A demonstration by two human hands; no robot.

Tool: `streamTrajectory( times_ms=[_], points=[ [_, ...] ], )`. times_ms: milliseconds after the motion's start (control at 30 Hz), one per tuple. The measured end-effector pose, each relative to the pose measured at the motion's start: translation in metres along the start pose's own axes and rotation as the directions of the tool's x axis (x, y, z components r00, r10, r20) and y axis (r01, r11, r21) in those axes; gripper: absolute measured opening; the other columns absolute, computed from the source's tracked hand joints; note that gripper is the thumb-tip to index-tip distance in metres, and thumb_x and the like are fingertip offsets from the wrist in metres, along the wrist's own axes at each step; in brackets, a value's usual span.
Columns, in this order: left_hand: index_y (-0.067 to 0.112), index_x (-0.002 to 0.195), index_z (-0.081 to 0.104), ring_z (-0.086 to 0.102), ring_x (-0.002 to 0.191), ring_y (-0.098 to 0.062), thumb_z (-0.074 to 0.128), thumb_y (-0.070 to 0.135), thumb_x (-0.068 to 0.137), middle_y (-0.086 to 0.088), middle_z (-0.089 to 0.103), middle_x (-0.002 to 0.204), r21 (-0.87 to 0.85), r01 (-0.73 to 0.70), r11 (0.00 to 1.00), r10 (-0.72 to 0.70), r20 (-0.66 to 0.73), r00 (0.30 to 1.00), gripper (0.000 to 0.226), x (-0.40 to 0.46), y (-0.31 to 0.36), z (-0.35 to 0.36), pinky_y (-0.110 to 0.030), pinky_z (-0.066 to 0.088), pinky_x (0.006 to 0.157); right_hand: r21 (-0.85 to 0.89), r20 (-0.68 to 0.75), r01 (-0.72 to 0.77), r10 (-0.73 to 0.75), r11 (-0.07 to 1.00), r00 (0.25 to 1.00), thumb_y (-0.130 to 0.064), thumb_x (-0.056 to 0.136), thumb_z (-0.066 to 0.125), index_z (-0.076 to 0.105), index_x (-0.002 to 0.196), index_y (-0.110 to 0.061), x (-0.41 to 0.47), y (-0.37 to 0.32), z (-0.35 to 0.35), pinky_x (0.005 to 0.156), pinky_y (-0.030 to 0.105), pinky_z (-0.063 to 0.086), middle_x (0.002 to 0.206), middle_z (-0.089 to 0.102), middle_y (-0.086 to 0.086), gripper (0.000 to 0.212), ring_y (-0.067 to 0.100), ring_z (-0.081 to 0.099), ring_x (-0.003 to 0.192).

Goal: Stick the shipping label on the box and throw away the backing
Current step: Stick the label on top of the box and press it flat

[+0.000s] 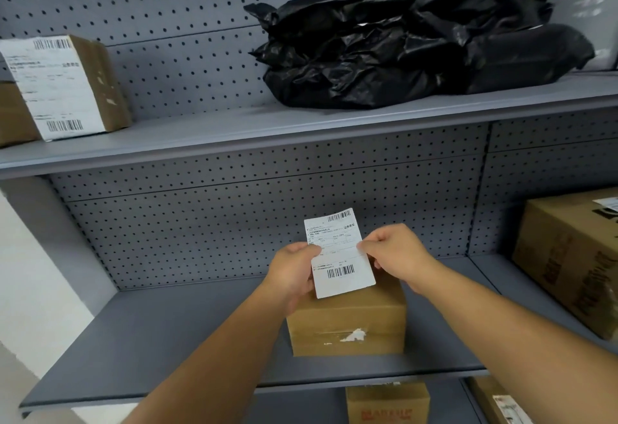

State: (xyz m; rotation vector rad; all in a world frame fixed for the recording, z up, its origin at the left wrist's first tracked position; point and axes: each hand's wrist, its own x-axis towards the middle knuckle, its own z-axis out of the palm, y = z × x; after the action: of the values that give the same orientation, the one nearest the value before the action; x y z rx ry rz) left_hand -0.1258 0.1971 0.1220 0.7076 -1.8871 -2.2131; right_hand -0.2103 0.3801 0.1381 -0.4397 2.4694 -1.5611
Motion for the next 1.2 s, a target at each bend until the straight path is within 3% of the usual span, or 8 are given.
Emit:
streamTrajectory(
  times_ms=[167,300,400,567,733,867,967,1200],
  points=[
    [0.017,0.105,0.07,0.07,0.08,-0.016,0.057,0.017,0.098,-0.007,0.077,0.095,0.263,-0.081,0.961,0.144,-0.229,0.963,0.015,0.011,-0.007,-0.013,-0.03,0.055,0.072,0.077,0.007,-0.087,0.086,0.993,0.996,-0.017,0.092,0.072,0.079,0.091,-0.006,0.009,0.014,-0.013,0.058,0.025,0.048,0.094,0.08,0.015,0.013,0.014,0.058,0.062],
    [0.01,0.109,0.066,0.054,0.068,-0.011,0.054,0.008,0.097,-0.002,0.064,0.087,0.409,-0.092,0.908,0.202,-0.234,0.951,0.017,0.02,-0.018,-0.031,-0.014,0.044,0.053,0.086,-0.017,-0.145,0.147,0.986,0.989,-0.018,0.09,0.073,0.077,0.095,-0.003,0.016,0.023,-0.018,0.049,0.022,0.04,0.098,0.078,0.025,0.016,0.015,0.057,0.06],
    [0.019,0.116,0.065,0.067,0.086,-0.016,0.058,0.013,0.095,-0.001,0.071,0.107,0.513,-0.1,0.853,0.214,-0.17,0.962,0.023,0.026,-0.026,-0.042,-0.023,0.052,0.069,0.082,-0.012,-0.185,0.187,0.979,0.982,-0.02,0.088,0.074,0.077,0.093,-0.003,0.02,0.027,-0.014,0.041,0.023,0.032,0.087,0.073,0.029,0.018,0.02,0.052,0.062],
    [0.036,0.114,0.063,0.067,0.081,-0.014,0.06,0.02,0.095,0.015,0.066,0.1,0.573,-0.11,0.812,0.177,-0.062,0.982,0.024,0.029,-0.036,-0.051,-0.039,0.06,0.078,0.078,0.021,-0.223,0.222,0.972,0.975,-0.019,0.087,0.075,0.076,0.091,-0.001,0.021,0.027,0.003,0.045,0.028,0.027,0.074,0.061,0.016,0.019,0.025,0.047,0.067],
    [0.048,0.108,0.062,0.067,0.097,-0.007,0.059,0.034,0.087,0.016,0.064,0.123,0.565,-0.153,0.811,0.197,-0.016,0.98,0.025,0.03,-0.043,-0.058,-0.037,0.059,0.09,0.041,0.02,-0.244,0.244,0.969,0.97,-0.022,0.088,0.074,0.072,0.088,0.002,0.022,0.027,0.017,0.041,0.026,0.026,0.072,0.06,0.014,0.024,0.022,0.043,0.061],
    [0.038,0.118,0.063,0.067,0.092,-0.012,0.062,0.03,0.091,0.002,0.063,0.126,0.525,-0.182,0.831,0.215,-0.002,0.977,0.027,0.035,-0.048,-0.061,-0.027,0.051,0.076,0.027,0.003,-0.26,0.26,0.965,0.966,-0.021,0.088,0.074,0.072,0.082,0.001,0.022,0.027,0.023,0.045,0.028,0.025,0.073,0.06,0.015,0.023,0.026,0.042,0.068],
    [0.038,0.119,0.063,0.068,0.092,-0.013,0.063,0.032,0.091,0.001,0.062,0.126,0.513,-0.174,0.84,0.203,-0.001,0.979,0.028,0.039,-0.05,-0.063,-0.026,0.05,0.073,0.014,-0.002,-0.269,0.269,0.963,0.963,-0.021,0.088,0.073,0.075,0.095,0.005,0.022,0.026,0.026,0.044,0.027,0.026,0.075,0.062,0.015,0.028,0.026,0.042,0.068],
    [0.039,0.117,0.063,0.066,0.084,-0.014,0.065,0.033,0.09,-0.006,0.065,0.124,0.485,-0.176,0.857,0.194,0.012,0.981,0.027,0.043,-0.053,-0.066,-0.025,0.048,0.067,-0.109,-0.054,-0.27,0.266,0.957,0.962,-0.019,0.089,0.071,0.073,0.081,0.0,0.021,0.019,0.028,0.04,0.023,0.026,0.055,0.052,0.007,0.021,0.014,0.034,0.041]
  ],
)
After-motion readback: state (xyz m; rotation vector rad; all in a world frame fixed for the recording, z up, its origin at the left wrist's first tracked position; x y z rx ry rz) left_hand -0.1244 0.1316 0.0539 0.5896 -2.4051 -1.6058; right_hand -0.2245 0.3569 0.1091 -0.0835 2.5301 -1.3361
